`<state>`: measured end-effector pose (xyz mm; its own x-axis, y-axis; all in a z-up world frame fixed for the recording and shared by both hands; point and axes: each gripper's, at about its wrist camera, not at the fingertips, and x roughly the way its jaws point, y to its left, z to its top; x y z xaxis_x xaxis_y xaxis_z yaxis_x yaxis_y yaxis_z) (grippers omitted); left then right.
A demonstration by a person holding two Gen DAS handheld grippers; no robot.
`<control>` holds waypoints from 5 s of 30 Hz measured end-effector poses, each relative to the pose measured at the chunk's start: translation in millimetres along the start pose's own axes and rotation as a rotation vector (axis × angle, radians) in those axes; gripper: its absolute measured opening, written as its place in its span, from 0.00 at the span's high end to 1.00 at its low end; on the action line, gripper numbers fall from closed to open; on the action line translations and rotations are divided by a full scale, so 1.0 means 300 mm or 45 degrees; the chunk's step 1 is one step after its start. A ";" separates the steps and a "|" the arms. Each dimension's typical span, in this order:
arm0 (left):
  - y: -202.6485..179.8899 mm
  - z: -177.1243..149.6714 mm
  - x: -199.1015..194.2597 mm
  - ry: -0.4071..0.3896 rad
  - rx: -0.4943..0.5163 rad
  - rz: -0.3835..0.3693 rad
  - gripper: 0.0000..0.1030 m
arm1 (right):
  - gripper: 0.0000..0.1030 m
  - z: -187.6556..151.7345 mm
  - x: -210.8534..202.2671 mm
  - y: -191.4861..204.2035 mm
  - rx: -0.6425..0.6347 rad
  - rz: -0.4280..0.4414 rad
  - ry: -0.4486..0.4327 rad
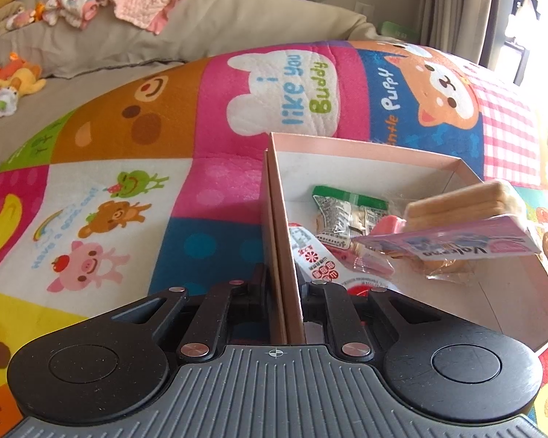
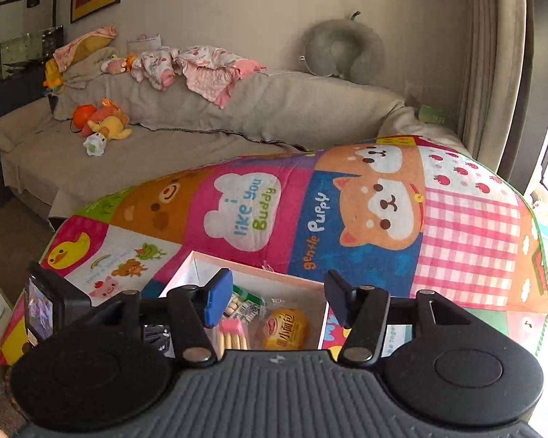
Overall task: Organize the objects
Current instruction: 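Carry the biscuit-stick tray into the box and open the right tool, then grasp the large bagged bread loaf with the right tool, then carry the bread loaf over the box and release it inside, then move the right tool toward the yellow corn-stick snack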
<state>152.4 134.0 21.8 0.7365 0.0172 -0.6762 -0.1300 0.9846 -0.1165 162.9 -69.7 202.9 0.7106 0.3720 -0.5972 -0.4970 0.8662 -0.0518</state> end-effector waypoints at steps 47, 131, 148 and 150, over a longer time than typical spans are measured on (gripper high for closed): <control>-0.006 -0.013 0.008 0.004 0.021 0.010 0.87 | 0.28 -0.514 0.369 -0.738 0.714 -0.416 0.237; -0.012 -0.022 0.001 0.002 0.041 0.012 0.86 | 0.22 -0.338 0.086 -0.225 0.246 -0.064 0.058; -0.013 -0.022 0.001 0.003 0.041 0.012 0.86 | 0.50 -0.433 0.277 -0.401 0.510 -0.055 0.224; -0.013 -0.022 0.001 0.003 0.040 0.011 0.86 | 0.50 -0.425 0.285 -0.393 0.520 -0.038 0.219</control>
<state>148.7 129.0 17.1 0.7340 0.0255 -0.6786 -0.1155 0.9894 -0.0877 218.8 -182.5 55.9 0.6116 0.3135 -0.7264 -0.2154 0.9494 0.2284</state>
